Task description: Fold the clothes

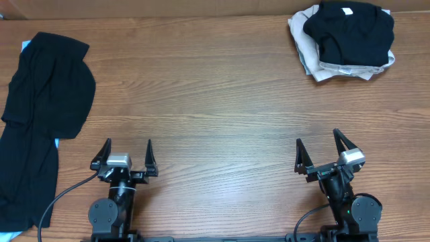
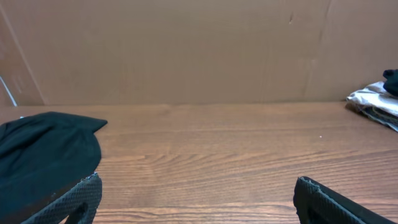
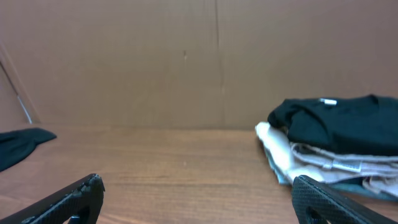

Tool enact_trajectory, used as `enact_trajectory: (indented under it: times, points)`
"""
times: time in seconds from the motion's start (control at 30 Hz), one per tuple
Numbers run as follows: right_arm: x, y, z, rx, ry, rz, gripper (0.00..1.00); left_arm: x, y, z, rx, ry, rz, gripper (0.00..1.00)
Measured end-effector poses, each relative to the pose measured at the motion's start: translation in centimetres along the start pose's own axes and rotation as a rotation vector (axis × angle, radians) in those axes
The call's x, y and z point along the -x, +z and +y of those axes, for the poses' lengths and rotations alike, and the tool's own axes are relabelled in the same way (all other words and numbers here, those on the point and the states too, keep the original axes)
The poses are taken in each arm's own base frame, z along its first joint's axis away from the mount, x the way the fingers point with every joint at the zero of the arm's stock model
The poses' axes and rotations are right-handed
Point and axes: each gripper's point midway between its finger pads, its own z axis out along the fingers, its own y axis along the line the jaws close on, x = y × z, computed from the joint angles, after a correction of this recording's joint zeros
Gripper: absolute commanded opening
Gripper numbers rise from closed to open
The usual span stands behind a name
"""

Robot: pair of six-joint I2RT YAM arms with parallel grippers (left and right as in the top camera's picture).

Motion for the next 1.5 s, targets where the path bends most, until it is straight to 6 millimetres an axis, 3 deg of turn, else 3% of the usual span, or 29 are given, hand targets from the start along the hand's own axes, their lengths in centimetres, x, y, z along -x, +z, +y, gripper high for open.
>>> enact_trajectory:
  times: [0.13,0.37,0.47,0.67,0.83,0.93,1.03,1.27,1.33,1.4,1.5]
  points:
    - [1.3,-0.3,0.3,0.007,0.002,0.009,1.00,0.1,-0.1,0.0,0.000,-0.003,0.035,1.00]
    - [6.4,-0.7,1.2,0.018,-0.002,-0.005,1.00,5.2,0.7,-0.1,0.001,-0.004,0.061,1.00]
    - [7.5,0.0,1.6,0.040,0.009,0.038,1.00,6.6,1.8,-0.2,-0.009,-0.010,0.135,1.00]
    - [7.6,2.8,1.9,0.082,0.066,0.212,1.00,9.3,4.2,-0.4,-0.018,-0.029,0.382,1.00]
    - [5.5,6.6,1.5,0.097,0.159,0.453,1.00,9.6,6.8,-0.4,-0.017,-0.047,0.622,1.00]
    - [3.3,8.6,1.1,0.085,0.242,0.626,1.00,8.6,9.4,-0.2,-0.019,-0.048,0.714,1.00]
    - [1.6,11.1,1.0,0.099,0.322,0.765,1.00,6.0,12.1,0.0,-0.022,-0.043,0.797,1.00]
    - [-1.2,19.1,3.1,0.329,0.503,0.767,0.98,-3.7,16.2,0.3,-0.029,-0.058,1.009,1.00]
    - [-2.2,20.2,4.0,0.404,0.579,0.765,0.90,-6.6,16.7,0.5,-0.028,-0.066,1.071,1.00]
    - [-3.3,20.6,4.6,0.452,0.641,0.787,0.90,-8.6,16.7,0.7,-0.023,-0.074,1.117,1.00]
    - [-4.6,20.7,5.0,0.440,0.680,0.824,0.90,-8.6,18.0,2.0,0.011,-0.073,1.073,1.00]
